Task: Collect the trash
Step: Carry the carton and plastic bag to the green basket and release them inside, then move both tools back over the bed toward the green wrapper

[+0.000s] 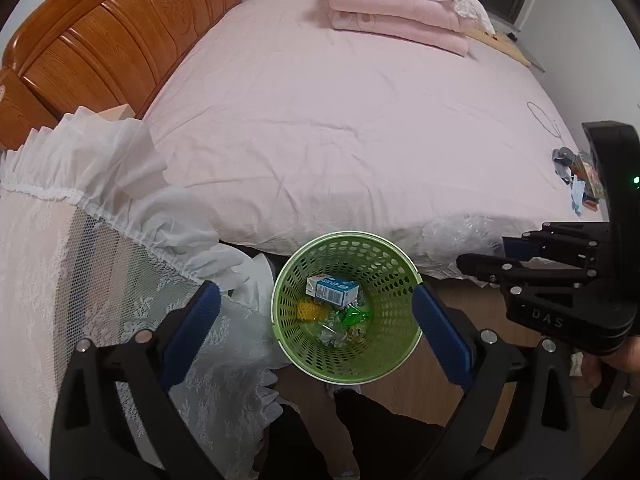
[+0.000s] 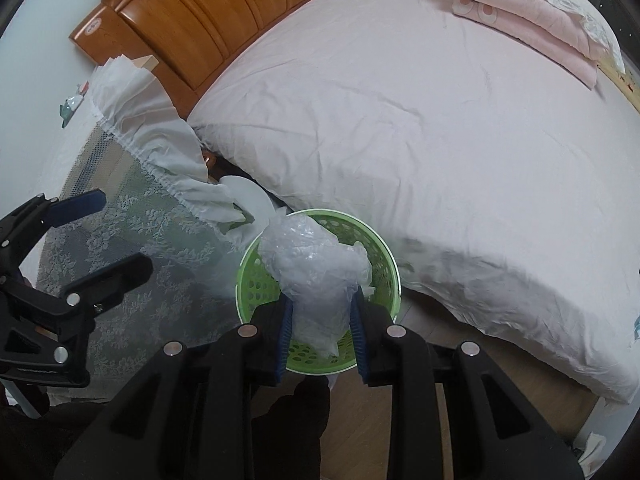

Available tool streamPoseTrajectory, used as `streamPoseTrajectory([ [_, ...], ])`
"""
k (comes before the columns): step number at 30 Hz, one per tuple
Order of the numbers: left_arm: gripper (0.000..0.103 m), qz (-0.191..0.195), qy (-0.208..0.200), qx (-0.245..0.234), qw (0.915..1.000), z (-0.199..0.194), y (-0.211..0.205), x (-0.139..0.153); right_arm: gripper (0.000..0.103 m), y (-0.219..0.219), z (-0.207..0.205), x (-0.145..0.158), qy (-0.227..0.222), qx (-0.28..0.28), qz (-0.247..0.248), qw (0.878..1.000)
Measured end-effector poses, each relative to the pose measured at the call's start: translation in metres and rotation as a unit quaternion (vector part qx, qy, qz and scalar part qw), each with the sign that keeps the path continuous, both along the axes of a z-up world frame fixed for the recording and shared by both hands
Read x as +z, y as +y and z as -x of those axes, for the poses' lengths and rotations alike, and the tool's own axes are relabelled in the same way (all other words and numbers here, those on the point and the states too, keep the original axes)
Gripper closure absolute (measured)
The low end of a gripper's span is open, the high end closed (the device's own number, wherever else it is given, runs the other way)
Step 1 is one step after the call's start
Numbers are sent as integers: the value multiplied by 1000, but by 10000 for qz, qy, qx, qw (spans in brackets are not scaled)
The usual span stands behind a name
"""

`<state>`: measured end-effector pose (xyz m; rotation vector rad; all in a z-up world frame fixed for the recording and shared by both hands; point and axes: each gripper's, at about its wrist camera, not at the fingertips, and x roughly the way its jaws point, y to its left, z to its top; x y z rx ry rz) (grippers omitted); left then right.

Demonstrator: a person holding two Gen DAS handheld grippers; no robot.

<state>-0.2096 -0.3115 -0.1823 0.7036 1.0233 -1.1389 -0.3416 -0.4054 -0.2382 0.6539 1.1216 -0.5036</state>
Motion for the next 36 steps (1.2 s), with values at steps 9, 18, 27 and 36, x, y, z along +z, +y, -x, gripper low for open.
streamPoseTrajectory([
  [9,11,76,-50,343,9994,-17,10,10,65,8,-36,-44,249,354,-367,9984],
  [18,11,130,-126,543,9984,-27,20,15,11,19,-60,-64,622,482,-377,9962],
  [27,11,299,-293,892,9951,-42,30,34,8,9,-58,-34,328,235,-89,9991],
  [36,11,611,-552,1739,9813,-79,52,74,3,3,-79,61,-585,364,771,9946],
])
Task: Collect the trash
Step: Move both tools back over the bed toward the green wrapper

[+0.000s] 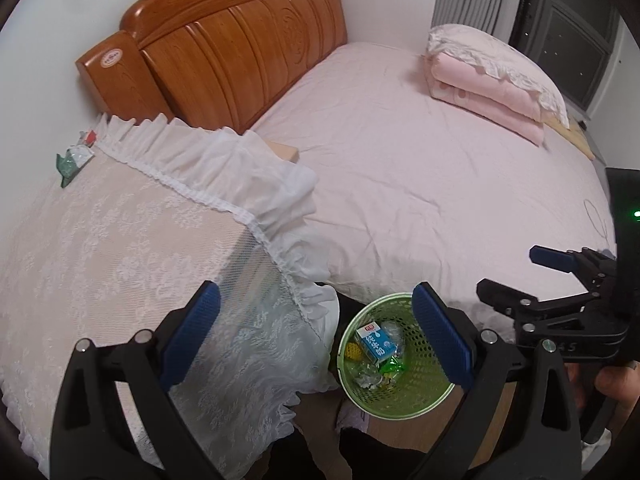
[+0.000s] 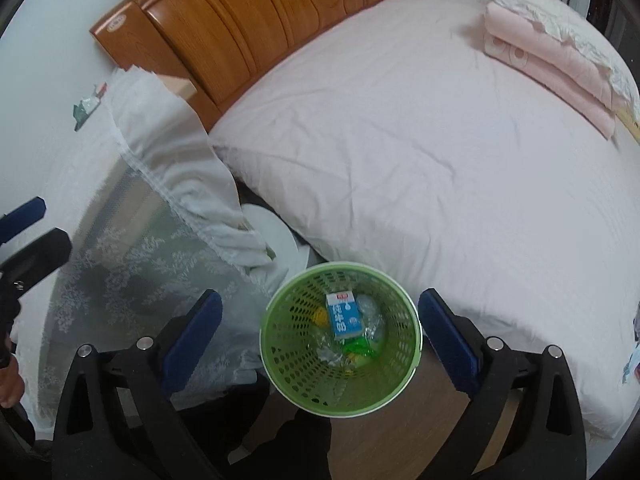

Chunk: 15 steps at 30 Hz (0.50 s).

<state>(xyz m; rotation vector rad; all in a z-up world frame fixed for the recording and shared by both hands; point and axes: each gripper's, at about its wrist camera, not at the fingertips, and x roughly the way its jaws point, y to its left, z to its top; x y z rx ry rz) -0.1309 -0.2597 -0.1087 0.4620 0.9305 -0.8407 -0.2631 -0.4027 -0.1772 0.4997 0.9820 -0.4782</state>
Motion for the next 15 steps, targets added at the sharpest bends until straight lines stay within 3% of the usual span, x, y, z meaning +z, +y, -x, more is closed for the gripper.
streamPoseTrajectory([
  [7,7,340,-369,821,9954,-36,40,38,3,5,-36,65,-668,454,379,9960],
  [15,7,529,-490,1825,9806,-112,105,60,3,24,-112,112,-1125,1041,469,9871],
])
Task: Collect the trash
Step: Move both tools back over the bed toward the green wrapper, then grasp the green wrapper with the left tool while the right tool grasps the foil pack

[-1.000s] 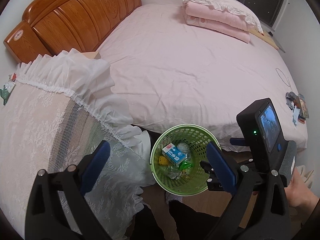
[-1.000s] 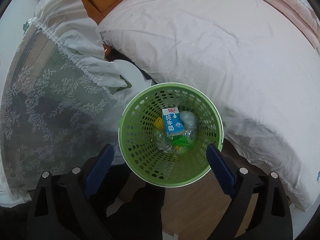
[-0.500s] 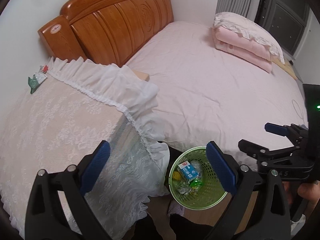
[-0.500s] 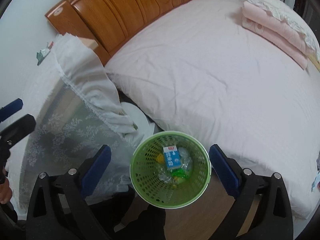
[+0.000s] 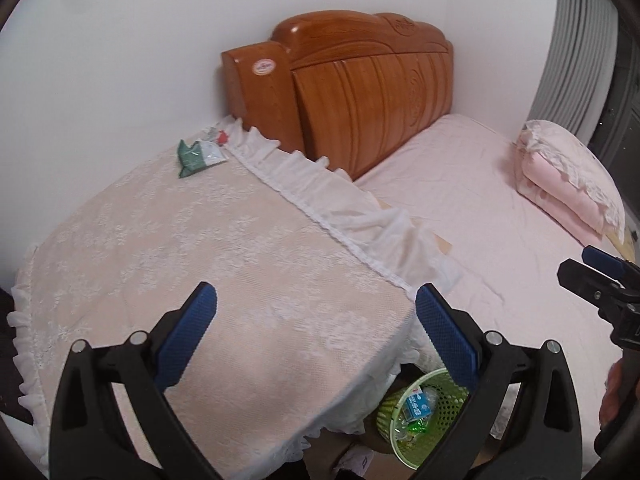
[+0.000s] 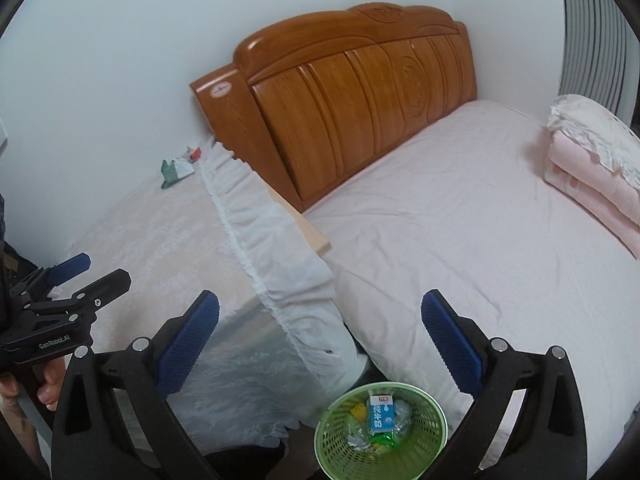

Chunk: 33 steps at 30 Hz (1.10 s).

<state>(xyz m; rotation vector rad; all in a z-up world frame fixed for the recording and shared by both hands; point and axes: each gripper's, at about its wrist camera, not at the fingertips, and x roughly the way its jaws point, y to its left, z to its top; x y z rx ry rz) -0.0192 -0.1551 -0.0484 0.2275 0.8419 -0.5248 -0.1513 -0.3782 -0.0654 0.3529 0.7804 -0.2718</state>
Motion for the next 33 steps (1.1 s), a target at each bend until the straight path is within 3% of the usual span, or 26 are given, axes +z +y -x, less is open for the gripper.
streamPoseTrajectory([
  [4,7,-126,-111,281,9995,-54,26,-3,3,20,-50,12,-16,198,-33,9998],
  [11,7,-445,-140,71,9989,-173,57,-30,3,52,-140,10,144,359,-115,9992],
  [21,7,-96,412,48,9991,-339,54,-91,3,87,-251,-23,468,335,-203,9981],
  [27,7,92,710,-38,9974,-401,38,-127,3,92,-291,-43,623,365,-231,9971],
  [33,11,346,834,-115,9958,-421,35,-144,3,95,-311,-55,745,410,-174,9962],
])
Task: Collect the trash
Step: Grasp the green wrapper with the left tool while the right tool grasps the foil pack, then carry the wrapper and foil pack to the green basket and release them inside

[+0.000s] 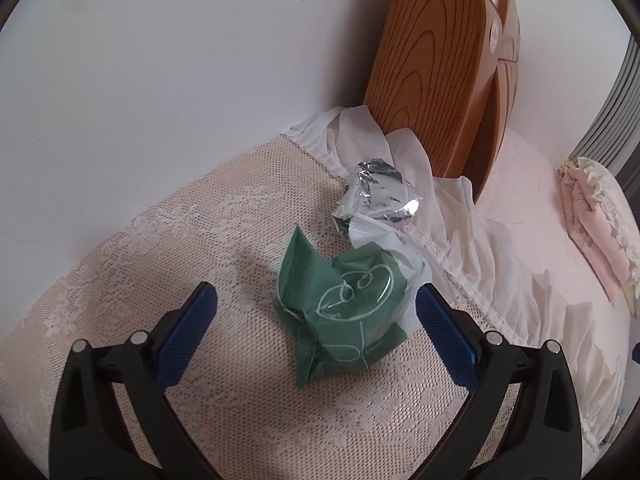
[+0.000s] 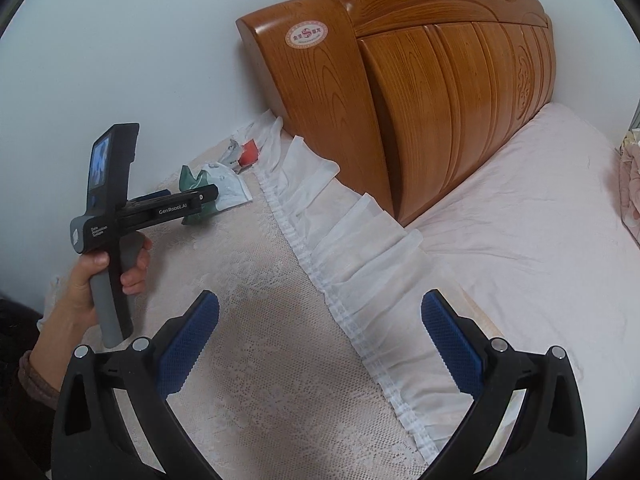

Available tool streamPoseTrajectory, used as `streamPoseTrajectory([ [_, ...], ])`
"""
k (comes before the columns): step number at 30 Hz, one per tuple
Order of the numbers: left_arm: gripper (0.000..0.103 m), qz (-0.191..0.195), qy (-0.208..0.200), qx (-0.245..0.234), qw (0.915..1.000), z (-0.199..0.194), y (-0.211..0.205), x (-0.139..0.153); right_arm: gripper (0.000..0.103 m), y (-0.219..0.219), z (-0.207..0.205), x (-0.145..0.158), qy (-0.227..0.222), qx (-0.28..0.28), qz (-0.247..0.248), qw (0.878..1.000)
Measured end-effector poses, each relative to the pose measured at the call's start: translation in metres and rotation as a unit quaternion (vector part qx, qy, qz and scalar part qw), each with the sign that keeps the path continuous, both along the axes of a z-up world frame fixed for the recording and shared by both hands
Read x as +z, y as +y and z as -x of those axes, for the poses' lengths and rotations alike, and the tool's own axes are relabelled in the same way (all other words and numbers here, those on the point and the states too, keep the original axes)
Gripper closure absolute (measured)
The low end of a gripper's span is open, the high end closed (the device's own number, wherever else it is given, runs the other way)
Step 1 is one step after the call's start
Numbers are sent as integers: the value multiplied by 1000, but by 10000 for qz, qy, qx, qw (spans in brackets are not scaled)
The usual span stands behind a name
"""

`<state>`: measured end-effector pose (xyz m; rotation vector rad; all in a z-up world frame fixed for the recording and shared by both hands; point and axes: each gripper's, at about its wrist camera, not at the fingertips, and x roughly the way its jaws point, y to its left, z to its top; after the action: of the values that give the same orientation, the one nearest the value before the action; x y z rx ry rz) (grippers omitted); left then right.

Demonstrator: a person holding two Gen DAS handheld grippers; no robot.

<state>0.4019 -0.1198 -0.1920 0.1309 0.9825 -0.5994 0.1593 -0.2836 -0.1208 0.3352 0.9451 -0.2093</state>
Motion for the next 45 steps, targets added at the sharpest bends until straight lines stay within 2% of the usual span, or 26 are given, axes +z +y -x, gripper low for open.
streamPoseTrajectory([
  [1,14,80,1,-5,10000,-1,0,0,3,0,-3,-1,16,7,3,10000],
  [3,29,252,89,-48,9996,-4,0,-1,3,1,-7,-3,59,28,12,10000],
  [5,38,420,188,-103,9989,-2,0,1,3,2,-10,-3,64,50,2,10000],
  [6,40,440,193,-114,9988,-1,-2,1,3,2,-12,-4,65,59,0,10000],
  [12,45,241,-154,-223,9993,16,-3,5,3,11,-35,-4,5,311,137,9994],
  [18,46,63,-445,-17,9990,36,27,24,3,19,-95,-2,-182,717,348,9967],
  [24,46,-127,-613,460,9970,58,78,43,3,41,-187,-30,-100,1030,436,9937],
  [27,46,-235,-675,676,9951,64,97,44,3,51,-215,-43,-11,1049,567,9929],
  [31,46,-226,-484,850,9949,62,116,38,3,63,-246,-63,237,1029,874,9906],
  [35,46,-216,-445,952,9942,60,127,38,14,66,-265,-81,563,925,1086,9882],
  [37,46,-198,-438,979,9940,61,130,40,29,62,-266,-84,560,893,930,9901],
  [38,46,-198,-450,989,9939,61,130,41,38,61,-264,-82,534,830,936,9907],
  [40,46,-205,-464,996,9937,63,131,43,42,61,-261,-77,468,820,1022,9903],
  [42,46,-221,-480,981,9938,68,130,47,57,62,-250,-67,377,866,911,9913],
  [45,46,-214,-543,926,9940,84,128,57,60,63,-223,-48,167,923,729,9929],
])
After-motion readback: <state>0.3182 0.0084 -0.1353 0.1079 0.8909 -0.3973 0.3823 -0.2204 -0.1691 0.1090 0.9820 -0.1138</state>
